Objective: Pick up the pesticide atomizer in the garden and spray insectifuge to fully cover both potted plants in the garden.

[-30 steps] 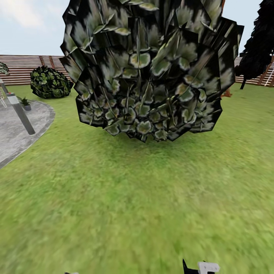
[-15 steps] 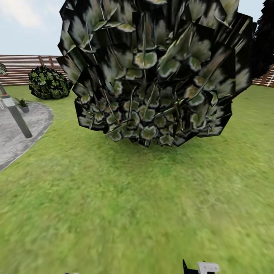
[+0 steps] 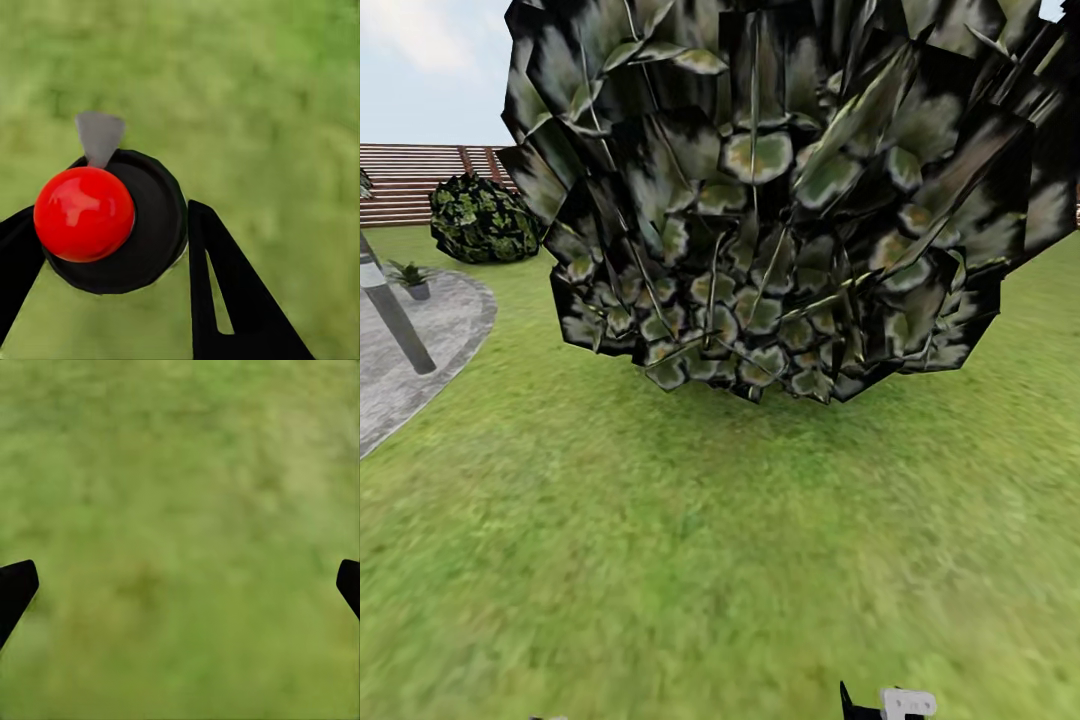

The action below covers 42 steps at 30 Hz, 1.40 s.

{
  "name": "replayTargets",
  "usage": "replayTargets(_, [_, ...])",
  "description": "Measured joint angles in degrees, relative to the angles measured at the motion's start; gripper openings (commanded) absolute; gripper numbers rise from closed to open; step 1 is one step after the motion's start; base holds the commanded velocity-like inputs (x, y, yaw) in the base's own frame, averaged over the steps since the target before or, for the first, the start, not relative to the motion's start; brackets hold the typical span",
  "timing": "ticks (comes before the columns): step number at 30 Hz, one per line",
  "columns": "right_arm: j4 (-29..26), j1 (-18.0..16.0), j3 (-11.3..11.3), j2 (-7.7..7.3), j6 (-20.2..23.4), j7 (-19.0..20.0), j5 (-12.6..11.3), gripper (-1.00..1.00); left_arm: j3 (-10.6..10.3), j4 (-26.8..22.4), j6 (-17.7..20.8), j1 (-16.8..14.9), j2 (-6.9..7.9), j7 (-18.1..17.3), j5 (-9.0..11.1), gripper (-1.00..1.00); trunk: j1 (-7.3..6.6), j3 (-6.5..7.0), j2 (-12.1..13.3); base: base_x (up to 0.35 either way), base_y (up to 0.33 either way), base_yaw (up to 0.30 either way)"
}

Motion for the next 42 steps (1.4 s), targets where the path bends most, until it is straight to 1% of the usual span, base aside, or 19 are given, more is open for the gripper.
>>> replayTargets(5, [-0.1, 0.0, 0.0, 0.59, -0.3, 0.0, 0.1, 1.00, 0.0, 0.0, 0.0, 0.0, 0.01, 0.0, -0.1, -1.00, 0.00, 0.00, 0.0, 0.334, 0.089, 0.000])
replayTargets(7, [-0.1, 0.0, 0.0, 0.53, -0.4, 0.2, 0.1, 1.00, 0.0, 0.0, 0.0, 0.0, 0.00, 0.0, -0.1, -1.00, 0.00, 0.00, 0.0, 0.334, 0.088, 0.000])
replayTargets(9, [-0.1, 0.0, 0.0, 0.28, -0.4, 0.2, 0.2, 1.00, 0.0, 0.0, 0.0, 0.0, -0.06, 0.0, -0.1, -1.00, 0.00, 0.00, 0.0, 0.334, 0.084, 0.114])
replayTargets(11, [-0.4, 0.0, -0.1, -0.30, -0.4, 0.0, 0.1, 1.00, 0.0, 0.0, 0.0, 0.0, -0.08, 0.0, 0.0, -1.00, 0.00, -0.03, 0.0, 0.334, 0.080, 0.233])
replayTargets(25, [-0.8, 0.0, 0.0, -1.13, -0.3, -0.3, 0.1, 1.00, -0.1, 0.0, 0.1, 0.0, -0.26, 0.0, 0.1, -1.00, 0.00, -0.69, 0.0, 0.330, 0.030, 0.258])
replayTargets(28, [-0.8, 0.0, 0.0, -1.57, -0.3, -0.3, 0.1, 1.00, 0.0, 0.0, 0.1, 0.0, -0.33, 0.0, 0.1, -1.00, 0.03, -0.86, 0.0, 0.094, 0.023, 0.237])
replayTargets(42, [-0.8, 0.0, 0.1, -2.13, -0.3, -0.3, 0.1, 1.00, -0.2, 0.0, 0.1, 0.0, -0.61, -0.1, 0.0, -1.00, 0.04, -1.78, 0.0, 0.004, 0.001, 0.217])
